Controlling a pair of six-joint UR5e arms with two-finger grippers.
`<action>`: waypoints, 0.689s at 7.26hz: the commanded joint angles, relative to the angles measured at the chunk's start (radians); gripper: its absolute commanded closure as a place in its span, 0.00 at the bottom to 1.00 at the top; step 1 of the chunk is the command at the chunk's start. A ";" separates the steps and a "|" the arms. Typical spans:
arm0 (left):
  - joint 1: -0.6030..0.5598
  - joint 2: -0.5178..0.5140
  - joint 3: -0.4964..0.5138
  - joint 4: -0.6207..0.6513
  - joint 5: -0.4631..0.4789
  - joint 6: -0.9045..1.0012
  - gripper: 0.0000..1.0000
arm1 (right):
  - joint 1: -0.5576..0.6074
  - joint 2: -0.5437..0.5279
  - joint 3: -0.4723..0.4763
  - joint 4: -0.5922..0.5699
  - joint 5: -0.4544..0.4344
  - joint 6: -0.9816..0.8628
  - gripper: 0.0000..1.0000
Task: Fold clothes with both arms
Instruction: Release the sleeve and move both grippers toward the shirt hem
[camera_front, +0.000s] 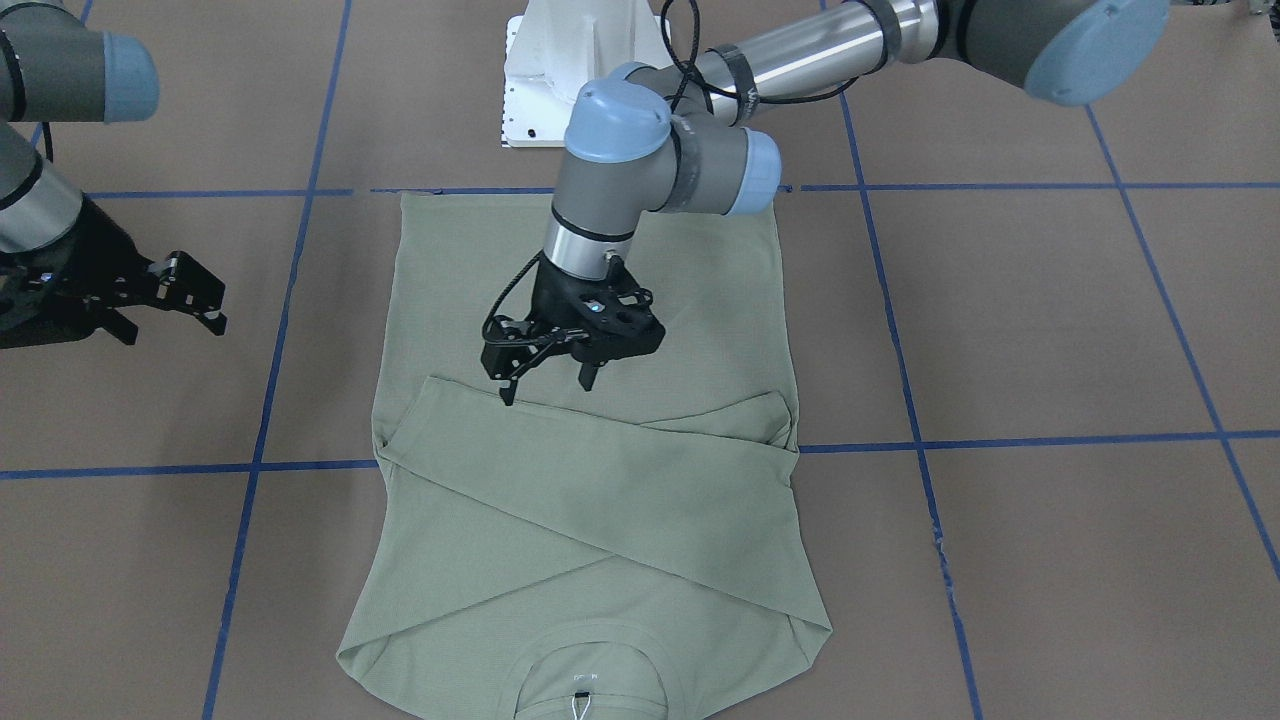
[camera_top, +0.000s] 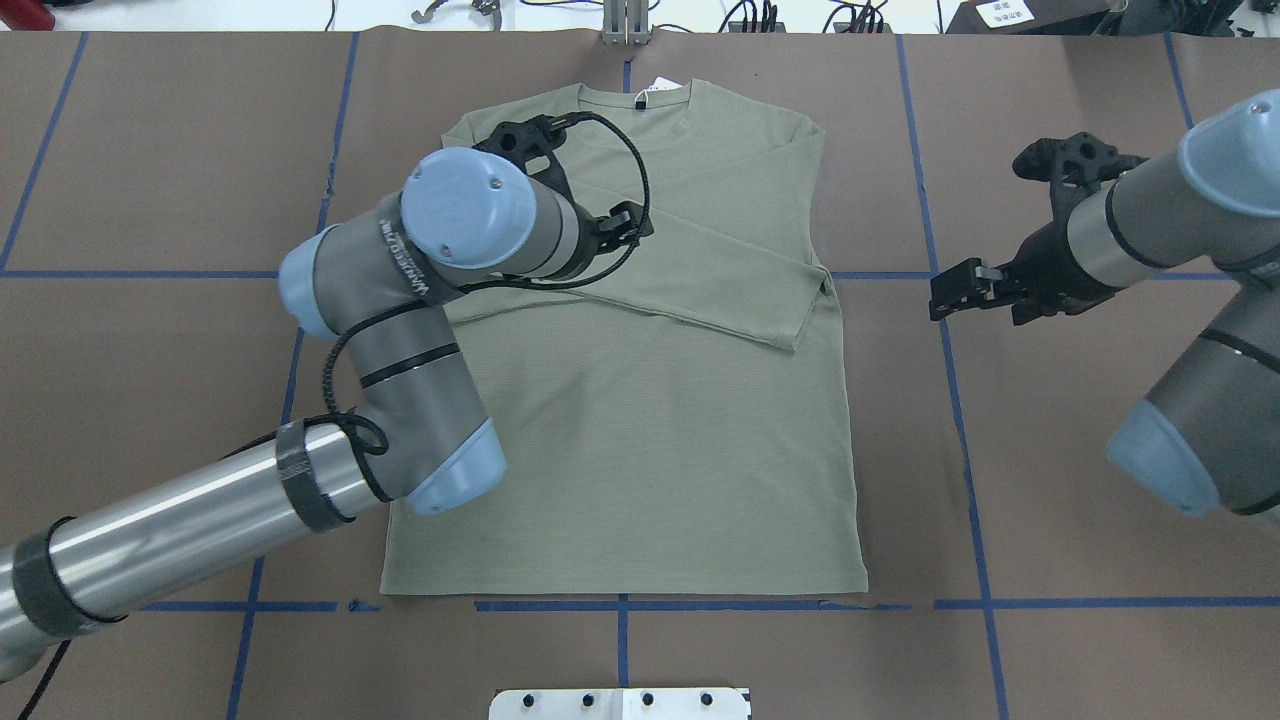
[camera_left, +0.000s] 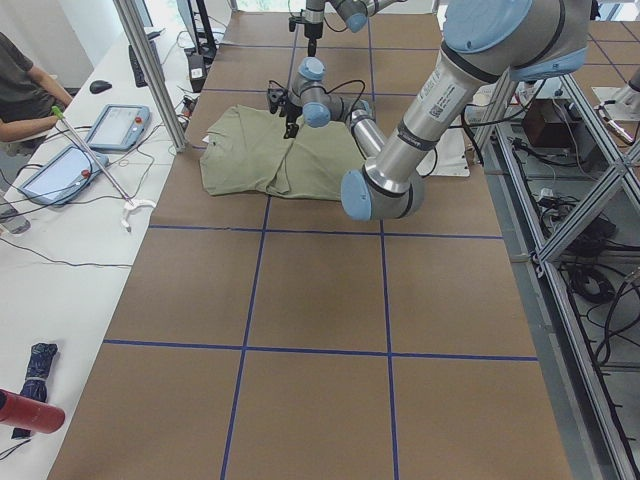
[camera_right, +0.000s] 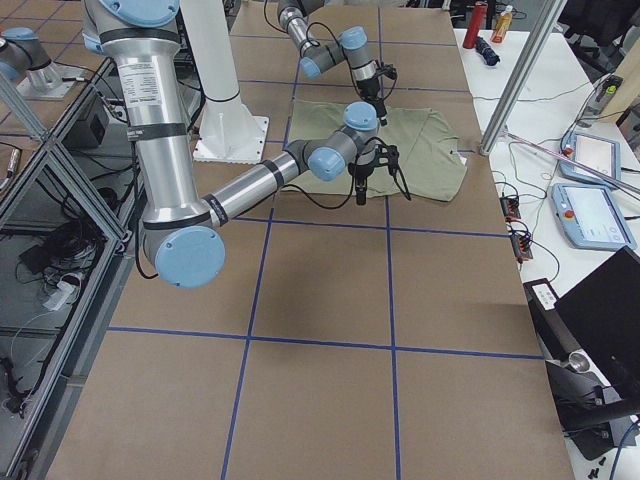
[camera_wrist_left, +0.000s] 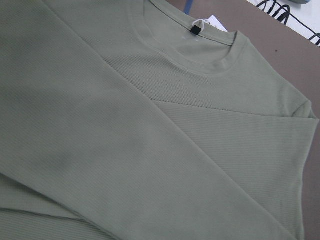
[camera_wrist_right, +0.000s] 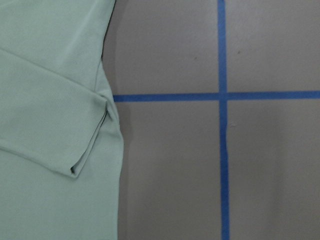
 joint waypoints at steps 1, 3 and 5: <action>-0.014 0.163 -0.217 0.128 -0.019 0.160 0.00 | -0.174 -0.030 0.094 0.009 -0.118 0.165 0.00; -0.014 0.376 -0.409 0.135 -0.020 0.216 0.00 | -0.368 -0.031 0.102 0.009 -0.293 0.265 0.00; -0.014 0.431 -0.492 0.138 -0.031 0.214 0.00 | -0.489 -0.038 0.102 0.009 -0.369 0.313 0.00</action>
